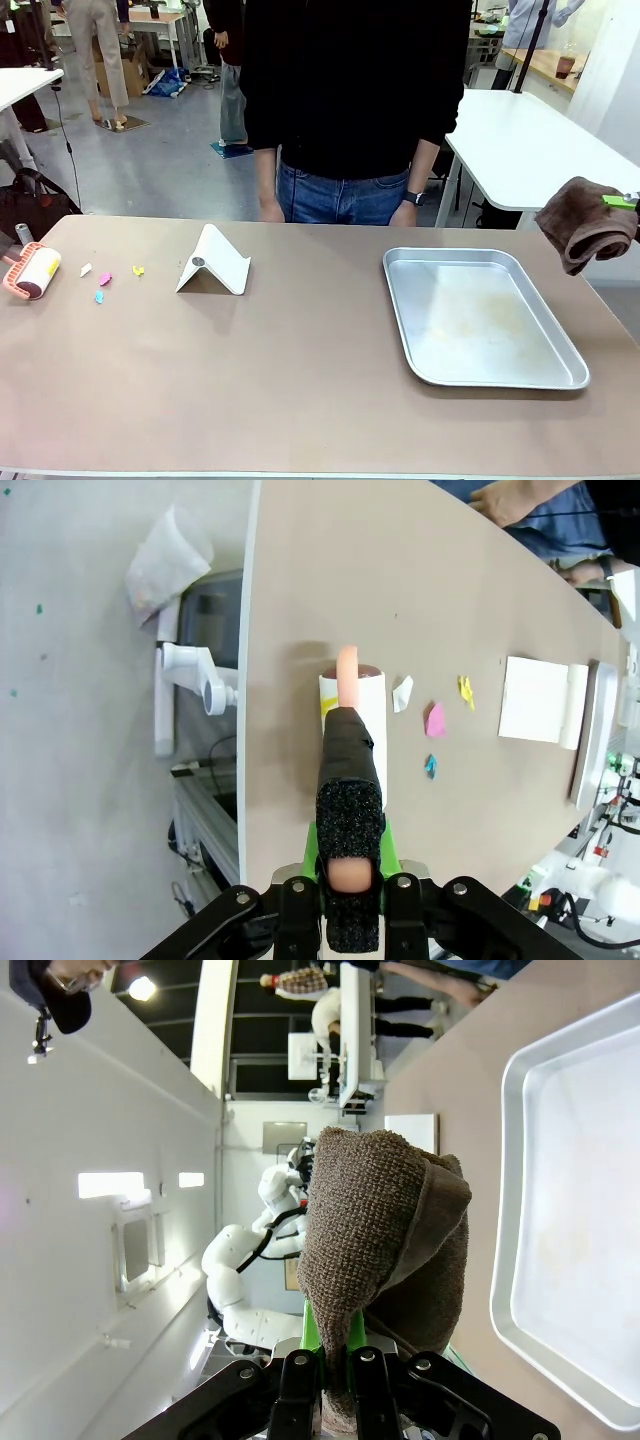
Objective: Clean the surface of the table.
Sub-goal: Clean the area not pointed to by the person.
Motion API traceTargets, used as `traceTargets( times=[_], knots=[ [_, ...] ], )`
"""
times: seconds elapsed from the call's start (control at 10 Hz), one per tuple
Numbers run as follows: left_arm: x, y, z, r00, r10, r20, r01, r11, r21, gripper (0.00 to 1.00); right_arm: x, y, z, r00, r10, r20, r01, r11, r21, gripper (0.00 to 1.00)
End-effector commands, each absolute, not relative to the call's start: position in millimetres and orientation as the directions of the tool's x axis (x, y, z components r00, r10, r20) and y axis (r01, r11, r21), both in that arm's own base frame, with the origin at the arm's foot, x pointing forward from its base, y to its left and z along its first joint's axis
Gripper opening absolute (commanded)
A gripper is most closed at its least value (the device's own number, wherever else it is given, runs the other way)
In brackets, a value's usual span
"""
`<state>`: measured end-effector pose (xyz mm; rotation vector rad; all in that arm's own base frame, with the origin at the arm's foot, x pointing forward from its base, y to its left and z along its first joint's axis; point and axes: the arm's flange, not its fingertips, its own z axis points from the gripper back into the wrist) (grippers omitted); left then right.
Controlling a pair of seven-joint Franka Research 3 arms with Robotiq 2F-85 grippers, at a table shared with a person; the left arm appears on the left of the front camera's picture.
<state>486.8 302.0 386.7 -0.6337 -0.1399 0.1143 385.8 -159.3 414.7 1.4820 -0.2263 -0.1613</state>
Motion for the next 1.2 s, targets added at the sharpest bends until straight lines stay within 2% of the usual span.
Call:
traceTargets(
  times=[0.0, 0.7, 1.1],
  knots=[
    [479.0, 285.0, 371.7, 0.988, 0.139, 0.068, -0.079, 0.829, -0.553, 0.22, 386.5, -158.8, 417.8, 0.969, -0.241, 0.056, -0.037, 0.082, 0.996, 0.09],
    [480.4, 209.4, 336.2, 0.991, 0.12, 0.065, -0.08, 0.895, -0.438, 0.22, 386.5, -158.8, 417.8, 0.969, -0.241, 0.056, -0.037, 0.082, 0.996, 0.09],
    [490.7, 166.6, 330.2, 0.998, 0.068, 0.003, -0.059, 0.886, -0.459, 0.22, 386.5, -158.8, 417.8, 0.969, -0.241, 0.056, -0.037, 0.082, 0.996, 0.09]
  ],
)
